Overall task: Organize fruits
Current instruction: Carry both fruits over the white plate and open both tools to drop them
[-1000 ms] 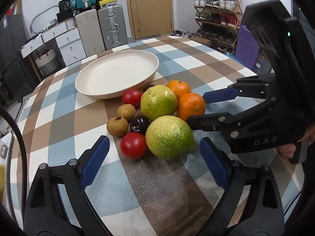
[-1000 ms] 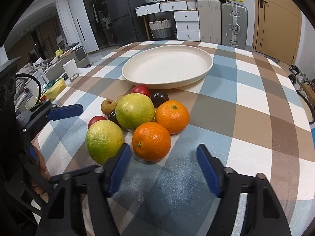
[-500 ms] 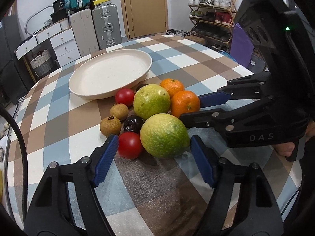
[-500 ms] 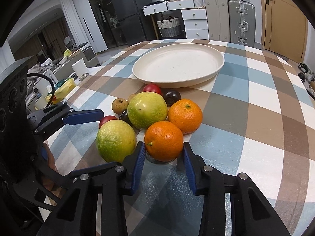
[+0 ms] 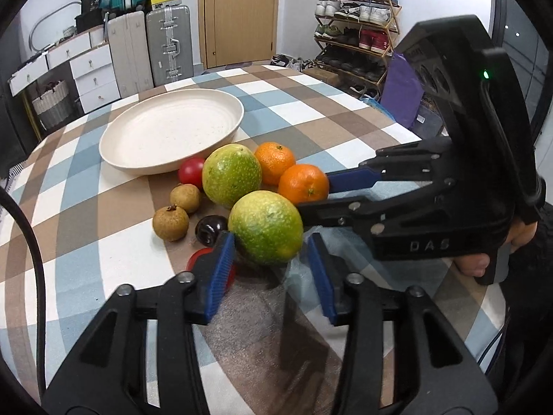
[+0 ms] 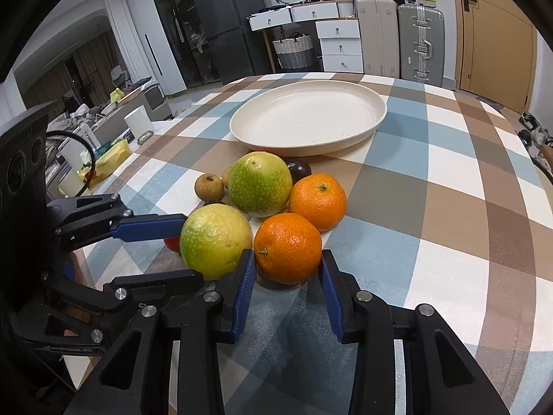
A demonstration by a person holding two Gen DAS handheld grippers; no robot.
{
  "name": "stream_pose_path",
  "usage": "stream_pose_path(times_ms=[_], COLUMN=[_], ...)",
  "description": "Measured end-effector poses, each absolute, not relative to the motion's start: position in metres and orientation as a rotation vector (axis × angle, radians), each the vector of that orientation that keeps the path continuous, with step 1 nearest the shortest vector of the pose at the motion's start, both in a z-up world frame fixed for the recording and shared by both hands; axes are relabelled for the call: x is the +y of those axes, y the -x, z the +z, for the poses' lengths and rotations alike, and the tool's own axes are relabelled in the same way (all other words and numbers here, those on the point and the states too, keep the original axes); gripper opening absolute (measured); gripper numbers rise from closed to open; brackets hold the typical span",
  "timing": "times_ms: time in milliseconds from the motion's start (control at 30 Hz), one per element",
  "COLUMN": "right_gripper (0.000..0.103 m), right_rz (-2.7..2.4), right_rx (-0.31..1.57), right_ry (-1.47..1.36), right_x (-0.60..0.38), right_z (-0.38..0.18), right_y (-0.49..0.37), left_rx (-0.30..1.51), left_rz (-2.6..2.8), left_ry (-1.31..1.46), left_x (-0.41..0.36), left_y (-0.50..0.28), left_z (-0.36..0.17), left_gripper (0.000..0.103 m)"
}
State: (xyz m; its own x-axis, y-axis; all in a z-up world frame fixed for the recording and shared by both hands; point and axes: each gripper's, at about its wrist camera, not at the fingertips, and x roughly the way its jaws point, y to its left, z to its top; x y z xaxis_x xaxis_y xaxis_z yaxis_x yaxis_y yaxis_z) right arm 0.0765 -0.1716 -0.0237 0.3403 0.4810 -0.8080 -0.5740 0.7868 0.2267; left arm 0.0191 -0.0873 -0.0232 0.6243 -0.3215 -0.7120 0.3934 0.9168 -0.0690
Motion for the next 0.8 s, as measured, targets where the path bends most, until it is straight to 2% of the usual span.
stream_pose_path(times_ms=[100, 267, 300, 400, 800], right_gripper=[0.038, 0.038, 0.038, 0.038, 0.038], right_rz=[0.693, 0.691, 0.693, 0.692, 0.686], right_rx=[1.014, 1.022, 1.023, 1.021, 0.942], right_ry=[0.102, 0.099, 0.096, 0.095, 0.038], right_x=[-0.172, -0.174, -0.175, -0.176, -0.187], right_z=[-0.024, -0.025, -0.026, -0.025, -0.01], right_y=[-0.076, -0.078, -0.078, -0.078, -0.077], left_rx=[0.804, 0.81, 0.812, 0.797, 0.763], left_rz=[-0.416, -0.372, -0.359, -0.333, -0.385], left_ry=[-0.104, -0.202, -0.226, -0.271, -0.098], left_x=[-0.091, -0.105, -0.109, -0.114, -0.084], left_y=[-0.024, -0.03, -0.031, -0.03, -0.027], left_z=[-0.023, -0.027, -0.029, -0.031, -0.021], left_gripper=[0.055, 0.055, 0.055, 0.046, 0.045])
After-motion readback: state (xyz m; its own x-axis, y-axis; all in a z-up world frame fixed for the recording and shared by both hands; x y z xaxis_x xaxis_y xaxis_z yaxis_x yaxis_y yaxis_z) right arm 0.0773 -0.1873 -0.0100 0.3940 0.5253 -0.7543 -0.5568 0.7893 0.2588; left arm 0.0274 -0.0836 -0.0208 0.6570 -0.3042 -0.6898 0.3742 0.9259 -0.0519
